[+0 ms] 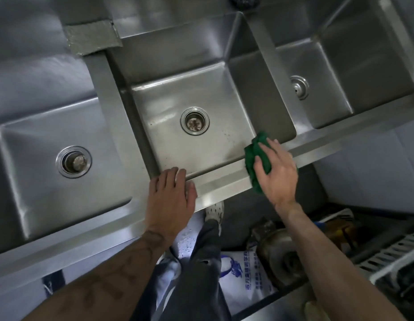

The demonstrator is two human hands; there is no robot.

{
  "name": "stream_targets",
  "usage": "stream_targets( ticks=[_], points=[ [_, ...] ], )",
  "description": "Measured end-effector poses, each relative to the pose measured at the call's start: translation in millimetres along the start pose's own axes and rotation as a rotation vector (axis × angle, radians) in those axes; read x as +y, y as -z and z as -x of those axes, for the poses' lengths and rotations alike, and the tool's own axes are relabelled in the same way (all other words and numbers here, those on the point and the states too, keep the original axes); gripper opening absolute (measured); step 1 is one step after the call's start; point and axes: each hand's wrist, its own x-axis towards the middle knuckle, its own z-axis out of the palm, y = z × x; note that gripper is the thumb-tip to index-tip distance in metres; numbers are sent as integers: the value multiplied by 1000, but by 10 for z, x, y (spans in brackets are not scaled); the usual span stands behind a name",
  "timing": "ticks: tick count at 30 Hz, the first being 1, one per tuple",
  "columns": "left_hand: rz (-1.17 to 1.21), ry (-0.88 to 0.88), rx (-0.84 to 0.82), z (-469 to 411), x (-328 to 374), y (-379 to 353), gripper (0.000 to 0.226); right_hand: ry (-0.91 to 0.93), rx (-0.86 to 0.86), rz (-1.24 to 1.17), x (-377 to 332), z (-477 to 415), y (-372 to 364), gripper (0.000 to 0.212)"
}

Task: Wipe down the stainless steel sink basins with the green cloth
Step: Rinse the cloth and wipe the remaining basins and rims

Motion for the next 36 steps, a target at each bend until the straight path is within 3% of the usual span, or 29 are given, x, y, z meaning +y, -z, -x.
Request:
stream_targets(
  ticks=[4,7,10,14,18,21,24,28,31,36],
  points=[
    [22,-7,-12,-5,-7,8,37,-112,76,-20,-483,256,-183,41],
    [34,-3,-6,-14,-1,13,34,54,-24,-62,-916,530,-338,43],
    [19,-11,-14,-9,-6,13,35,205,-95,-42,-706,477,-270,42],
    [13,5,-46,1,-21,15,38,30,1,-12,-237,163,-95,41],
    [11,0,-36,4,-6,11,38,-121,59,-37,-673,338,-258,42],
    [81,58,-33,20,-31,-8,40,68,-79,-59,-1126,653,-409,46],
    [195,94,6,54,-57,25,39,231,-139,-57,-1009,650,-365,46],
    [253,130,97,131,-165,122,37,17,-18,-49,-745,468,-293,42],
    [156,191,88,289,-477,187,39,-108,61,-48,-1109,613,-404,41],
    [63,266,65,553,-1057,303,47,151,-122,-79,-2089,1178,-708,52]
  ],
)
